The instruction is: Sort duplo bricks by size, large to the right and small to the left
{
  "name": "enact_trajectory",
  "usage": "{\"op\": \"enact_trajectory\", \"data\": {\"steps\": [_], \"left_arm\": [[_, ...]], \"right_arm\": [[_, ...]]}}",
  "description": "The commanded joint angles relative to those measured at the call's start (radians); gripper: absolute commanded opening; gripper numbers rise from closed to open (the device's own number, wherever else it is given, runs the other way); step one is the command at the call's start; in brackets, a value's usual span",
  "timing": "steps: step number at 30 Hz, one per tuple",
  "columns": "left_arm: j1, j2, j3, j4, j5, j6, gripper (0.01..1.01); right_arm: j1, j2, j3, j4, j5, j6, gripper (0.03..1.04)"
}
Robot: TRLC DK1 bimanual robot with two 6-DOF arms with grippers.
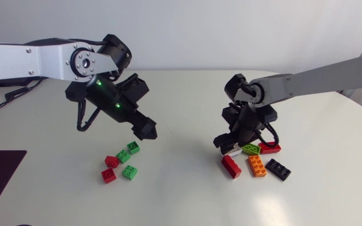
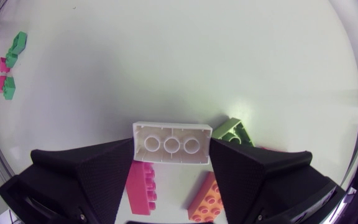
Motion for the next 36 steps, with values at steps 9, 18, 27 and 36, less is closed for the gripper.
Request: {"op": "enact_trajectory", "data": {"steps": [9, 18, 27, 36], "left_arm": [[-0.015, -0.033, -0.039, 0.017, 0.012, -0.024, 0.989], [-0.009, -0.049, -0.060, 0.023, 0.012, -0.024, 0.989], [-0.004, -0.075, -0.091, 0.043, 0.012, -0.046, 0.989], [0.024, -0.089, -0.086, 0.054, 0.012, -0.066, 0.989]], "right_arm": [[-0.048, -0.072, -0.136, 0.043, 0.002, -0.033, 0.40], [-0.047, -0.106, -0.164, 0.017, 0.000, -0.018, 0.99], [-0.048, -0.186, -0.141, 0.016, -0.001, 0.031, 0.99], [-0.068, -0.232, -0.127, 0.022, 0.000, 0.074, 0.99]]}}
